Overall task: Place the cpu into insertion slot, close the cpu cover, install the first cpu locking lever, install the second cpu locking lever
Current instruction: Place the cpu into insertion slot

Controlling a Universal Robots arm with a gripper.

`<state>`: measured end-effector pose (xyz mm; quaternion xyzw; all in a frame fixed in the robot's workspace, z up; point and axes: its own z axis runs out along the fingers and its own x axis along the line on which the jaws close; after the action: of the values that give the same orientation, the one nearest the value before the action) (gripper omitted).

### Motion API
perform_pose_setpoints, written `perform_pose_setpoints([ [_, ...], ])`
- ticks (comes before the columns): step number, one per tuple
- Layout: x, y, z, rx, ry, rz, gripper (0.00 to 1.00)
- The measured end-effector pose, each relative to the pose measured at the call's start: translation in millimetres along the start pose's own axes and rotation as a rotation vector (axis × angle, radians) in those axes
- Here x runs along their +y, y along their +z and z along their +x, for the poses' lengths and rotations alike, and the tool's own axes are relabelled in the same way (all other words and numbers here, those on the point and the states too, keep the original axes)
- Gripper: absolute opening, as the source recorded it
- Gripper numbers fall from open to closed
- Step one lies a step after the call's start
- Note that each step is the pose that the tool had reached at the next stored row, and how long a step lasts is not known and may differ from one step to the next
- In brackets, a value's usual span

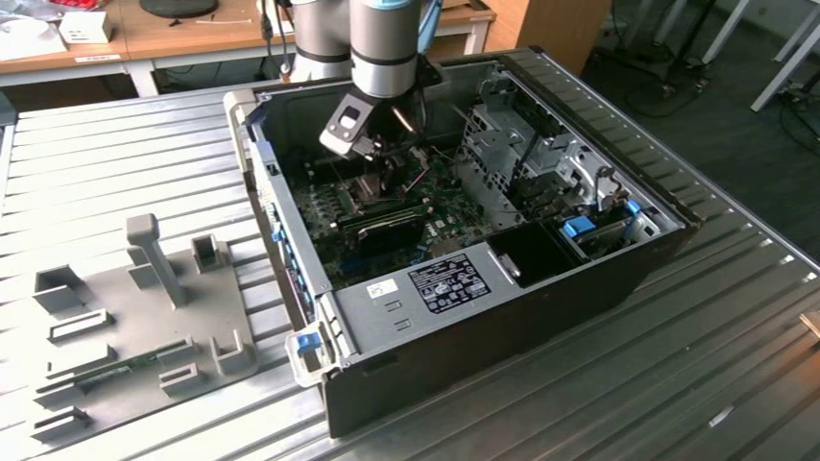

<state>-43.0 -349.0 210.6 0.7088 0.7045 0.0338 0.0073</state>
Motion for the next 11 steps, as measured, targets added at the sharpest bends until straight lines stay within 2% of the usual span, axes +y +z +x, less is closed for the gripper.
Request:
perform_pose_setpoints([
  [11,-0.6,8.5,-0.4,-0.0001,0.0,0.0003,0.54],
])
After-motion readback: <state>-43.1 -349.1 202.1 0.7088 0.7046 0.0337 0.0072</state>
